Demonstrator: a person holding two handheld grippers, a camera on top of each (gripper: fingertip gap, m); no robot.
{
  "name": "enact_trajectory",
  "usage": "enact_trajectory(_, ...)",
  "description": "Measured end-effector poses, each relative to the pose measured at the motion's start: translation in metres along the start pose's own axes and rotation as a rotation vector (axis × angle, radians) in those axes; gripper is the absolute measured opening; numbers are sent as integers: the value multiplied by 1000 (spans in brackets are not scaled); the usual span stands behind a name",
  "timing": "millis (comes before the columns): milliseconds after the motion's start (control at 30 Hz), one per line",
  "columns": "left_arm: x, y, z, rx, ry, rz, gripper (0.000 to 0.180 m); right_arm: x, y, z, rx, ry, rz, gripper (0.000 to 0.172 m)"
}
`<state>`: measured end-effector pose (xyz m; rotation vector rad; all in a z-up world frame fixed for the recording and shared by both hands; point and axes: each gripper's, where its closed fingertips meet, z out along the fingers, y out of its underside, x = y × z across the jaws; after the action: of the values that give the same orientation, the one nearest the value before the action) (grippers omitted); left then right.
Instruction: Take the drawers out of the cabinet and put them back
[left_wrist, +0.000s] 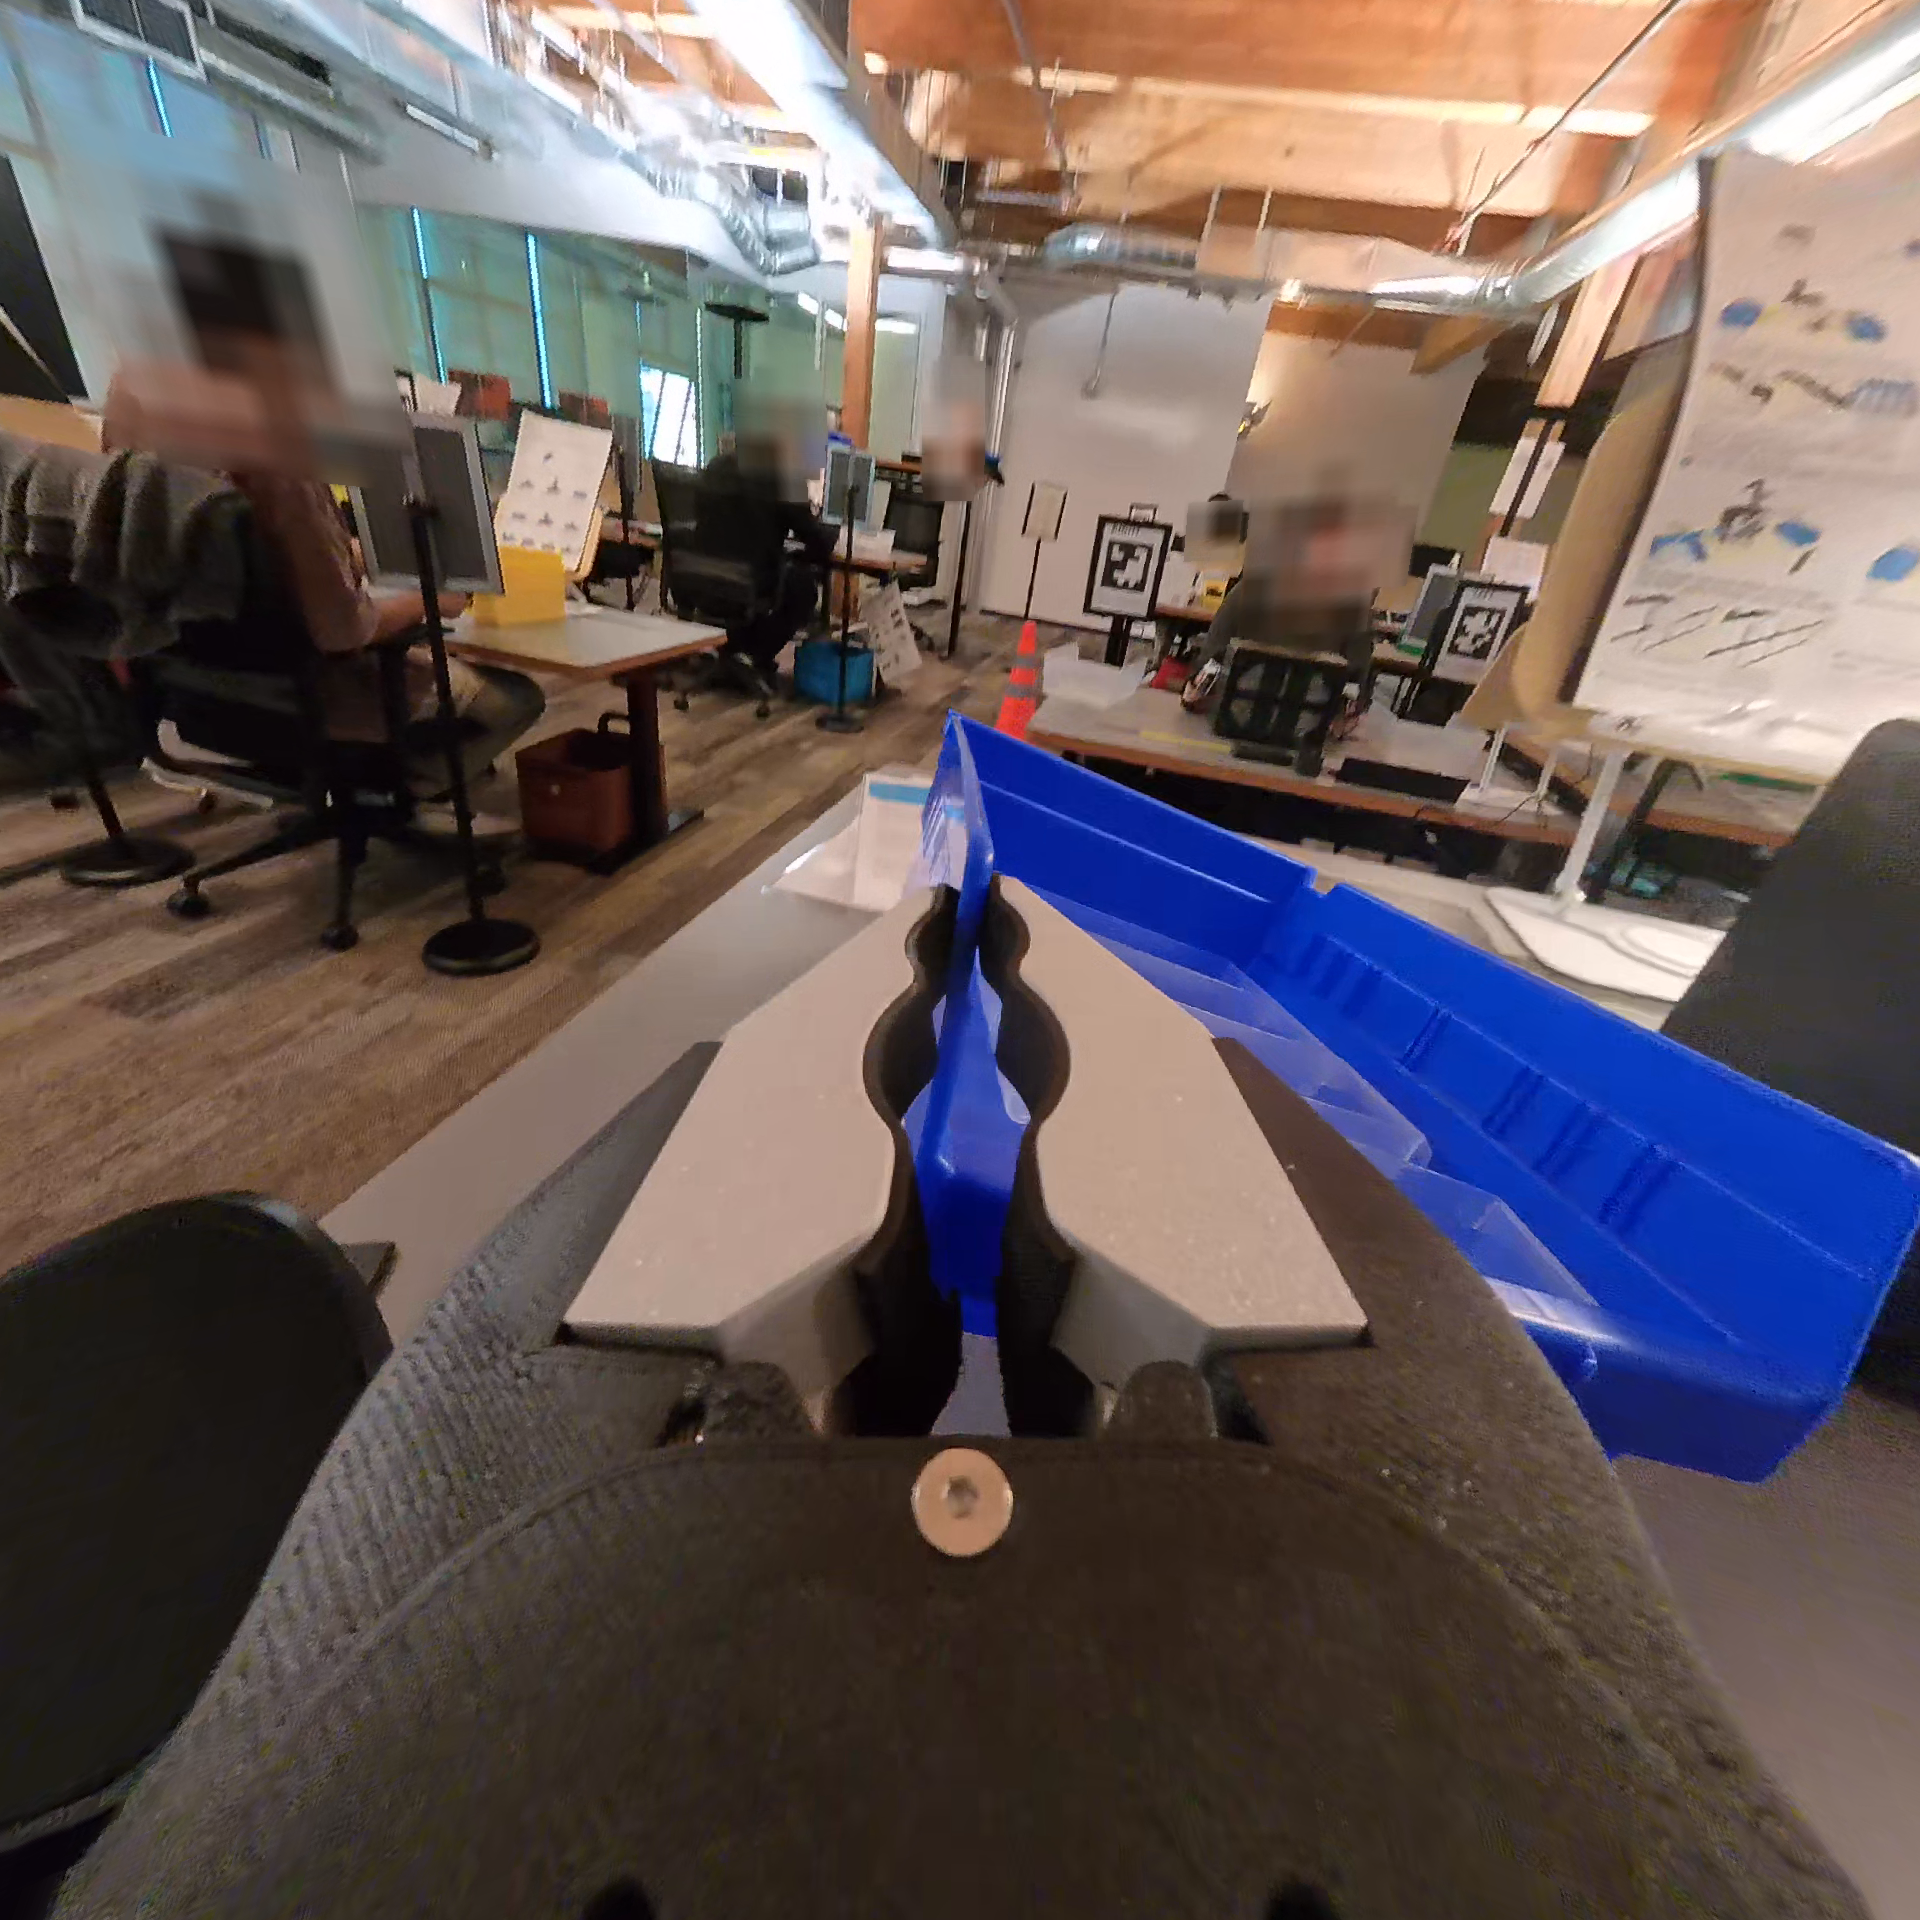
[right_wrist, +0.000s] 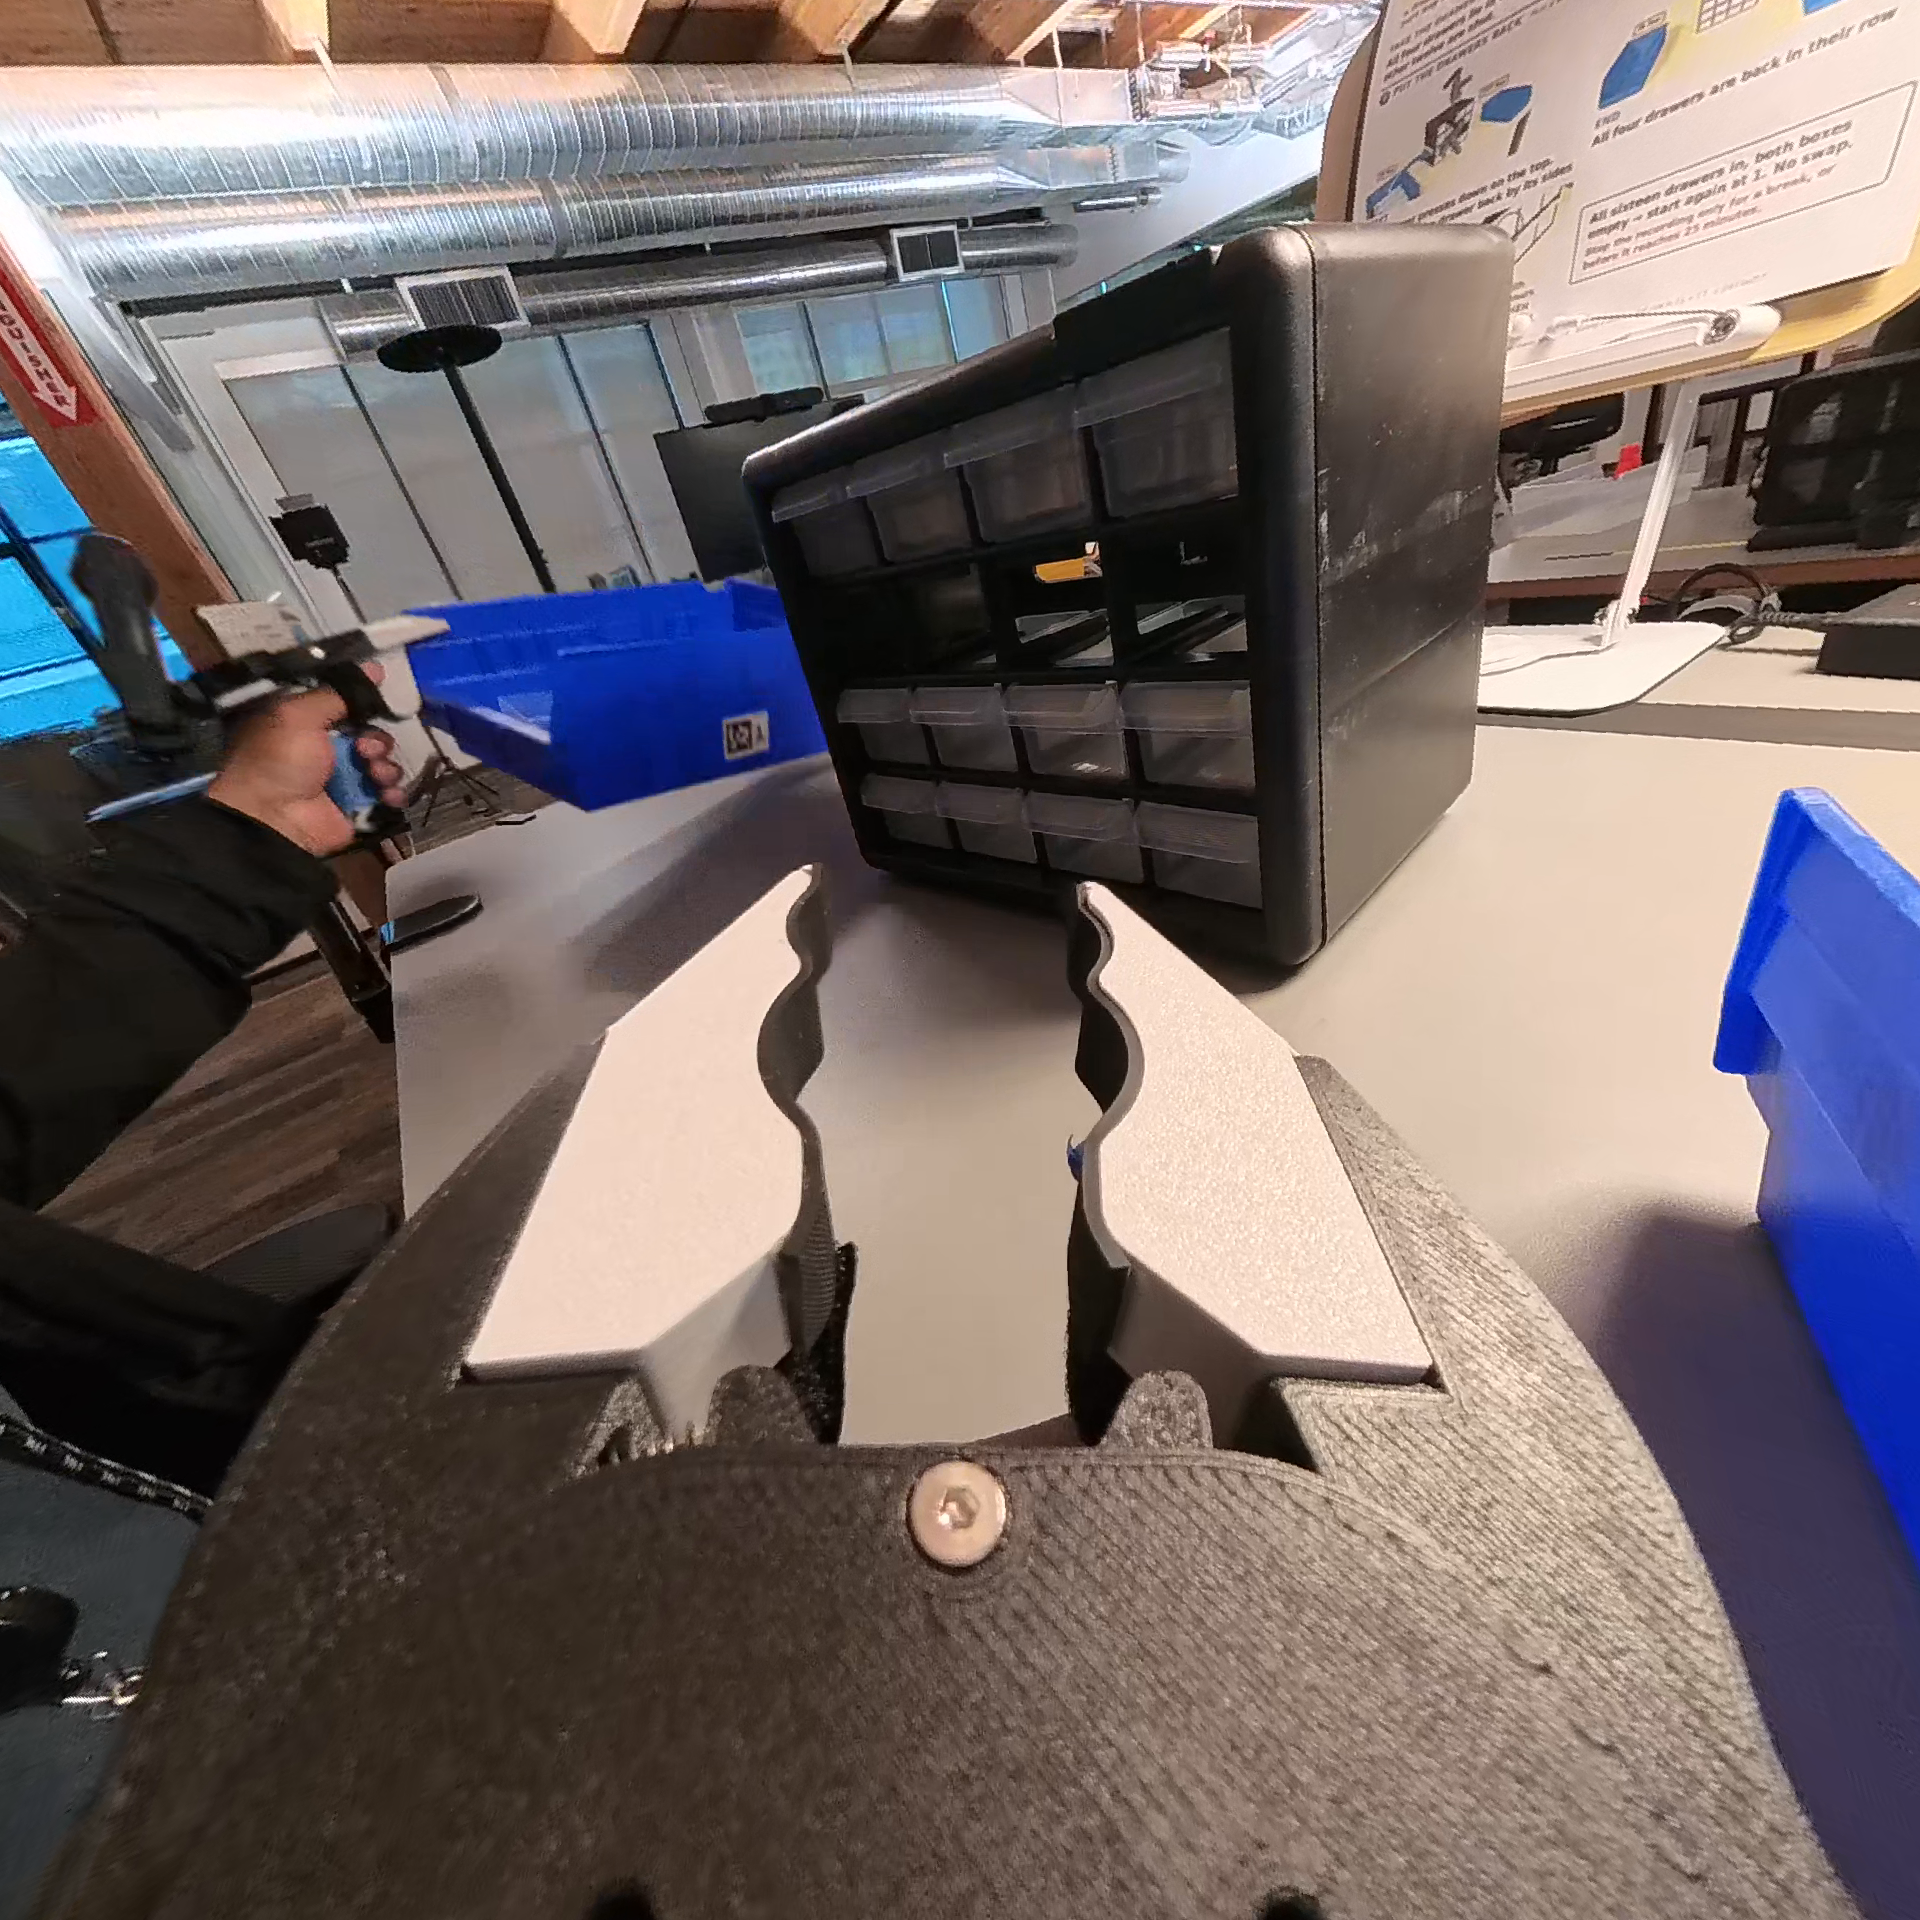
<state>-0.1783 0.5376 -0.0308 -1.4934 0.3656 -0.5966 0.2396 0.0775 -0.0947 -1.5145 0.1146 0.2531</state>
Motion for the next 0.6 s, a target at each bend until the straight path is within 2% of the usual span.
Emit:
enact_trajectory(67, -11, 16, 7, -20, -11, -4, 0, 0, 0, 0, 2, 1, -1, 47)
enact_trajectory(300, -36, 52, 25, -58, 87, -187, 2, 2, 0, 0, -1, 5, 10, 47)
enact_trajectory(467, -45, 62, 34, -82, 115, -203, 3, 3, 0, 0, -1, 8, 15, 47)
enact_trajectory(600, -49, 84, 39, -176, 106, -215, 4, 3, 0, 0, 1, 10, 17, 46)
